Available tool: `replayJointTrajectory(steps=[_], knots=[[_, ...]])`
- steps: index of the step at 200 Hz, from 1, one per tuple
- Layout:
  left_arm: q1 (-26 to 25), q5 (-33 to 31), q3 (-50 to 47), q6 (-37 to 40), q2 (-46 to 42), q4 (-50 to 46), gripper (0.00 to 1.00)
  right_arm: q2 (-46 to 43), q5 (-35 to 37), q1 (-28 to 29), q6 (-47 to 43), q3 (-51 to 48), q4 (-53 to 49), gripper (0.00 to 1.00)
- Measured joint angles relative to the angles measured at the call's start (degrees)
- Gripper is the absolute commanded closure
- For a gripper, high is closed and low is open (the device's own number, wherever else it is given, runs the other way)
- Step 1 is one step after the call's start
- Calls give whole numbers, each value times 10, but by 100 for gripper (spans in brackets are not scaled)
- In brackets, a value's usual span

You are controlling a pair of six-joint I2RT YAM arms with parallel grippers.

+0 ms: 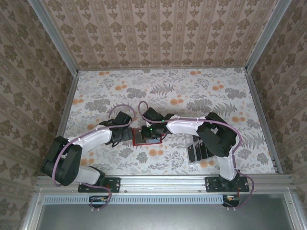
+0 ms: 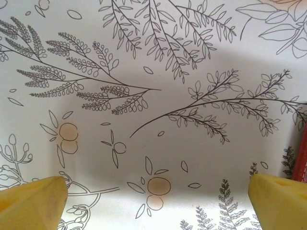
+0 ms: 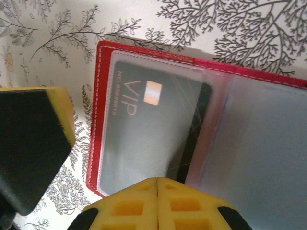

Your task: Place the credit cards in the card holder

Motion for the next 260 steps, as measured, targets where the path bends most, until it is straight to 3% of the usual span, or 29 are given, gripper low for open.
replayJointTrajectory(steps=[24, 56, 79, 186, 260], knots=[[0, 0, 0, 1, 1, 0, 0, -5, 1, 0, 0, 1, -3, 89], [-1, 2, 0, 10, -5, -1, 0, -59, 14, -3, -10, -7, -23, 64], [-5, 3, 0, 13, -32, 0, 0, -106, 30, -13, -25, -13, -40, 57], [-23, 50, -11, -25, -60, 33, 0, -64, 63, -42, -109, -12, -95, 56], [-54, 37, -10, -43, -60, 33, 0, -21, 56, -42, -114, 6, -94, 55]])
